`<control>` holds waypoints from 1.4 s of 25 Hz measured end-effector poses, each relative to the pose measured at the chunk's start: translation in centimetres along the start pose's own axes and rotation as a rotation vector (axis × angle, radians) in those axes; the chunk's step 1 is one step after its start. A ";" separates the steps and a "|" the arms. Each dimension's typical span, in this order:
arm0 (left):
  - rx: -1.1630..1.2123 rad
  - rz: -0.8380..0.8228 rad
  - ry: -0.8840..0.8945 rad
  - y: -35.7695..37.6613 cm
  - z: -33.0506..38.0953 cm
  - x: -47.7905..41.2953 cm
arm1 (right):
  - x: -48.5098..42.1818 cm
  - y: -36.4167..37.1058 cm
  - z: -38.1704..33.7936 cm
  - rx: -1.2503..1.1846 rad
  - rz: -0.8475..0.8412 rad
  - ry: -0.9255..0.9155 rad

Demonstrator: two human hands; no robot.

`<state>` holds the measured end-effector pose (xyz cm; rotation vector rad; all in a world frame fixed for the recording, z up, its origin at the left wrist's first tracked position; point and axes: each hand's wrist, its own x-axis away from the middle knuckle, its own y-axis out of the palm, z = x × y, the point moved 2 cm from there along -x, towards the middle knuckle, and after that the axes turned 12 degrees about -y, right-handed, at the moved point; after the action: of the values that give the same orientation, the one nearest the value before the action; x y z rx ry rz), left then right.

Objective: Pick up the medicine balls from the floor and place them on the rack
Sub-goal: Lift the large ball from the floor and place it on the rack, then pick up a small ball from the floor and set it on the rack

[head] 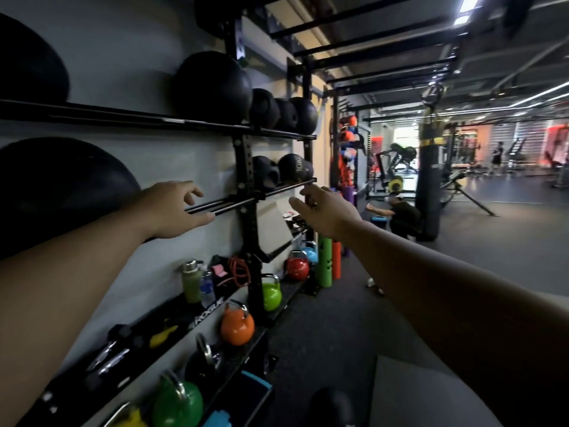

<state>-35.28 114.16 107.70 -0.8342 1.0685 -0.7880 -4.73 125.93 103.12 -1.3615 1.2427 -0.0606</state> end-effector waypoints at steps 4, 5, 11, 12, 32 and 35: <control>0.070 -0.015 0.015 0.9 7.1 7.2 | 9.4 -5.3 3.1 0.018 -0.006 0.061; 0.086 -0.035 0.016 1.5 9.0 9.6 | 12.1 -6.6 4.1 0.017 -0.017 0.078; -0.038 -0.167 0.107 4.5 19.4 22.7 | 27.6 -14.5 8.1 0.022 -0.074 0.195; -0.045 -0.170 0.129 4.3 21.1 24.1 | 29.8 -16.1 8.4 0.023 -0.074 0.217; 0.102 -0.309 0.429 5.7 30.6 43.8 | 61.5 -28.2 2.8 0.189 -0.010 0.564; 0.161 -0.425 0.416 7.6 31.5 47.1 | 66.1 -26.9 2.6 0.216 -0.051 0.636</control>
<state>9.06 82.99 89.48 -0.7870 1.1848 -1.4346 41.11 75.62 81.49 -1.2198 1.6652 -0.6884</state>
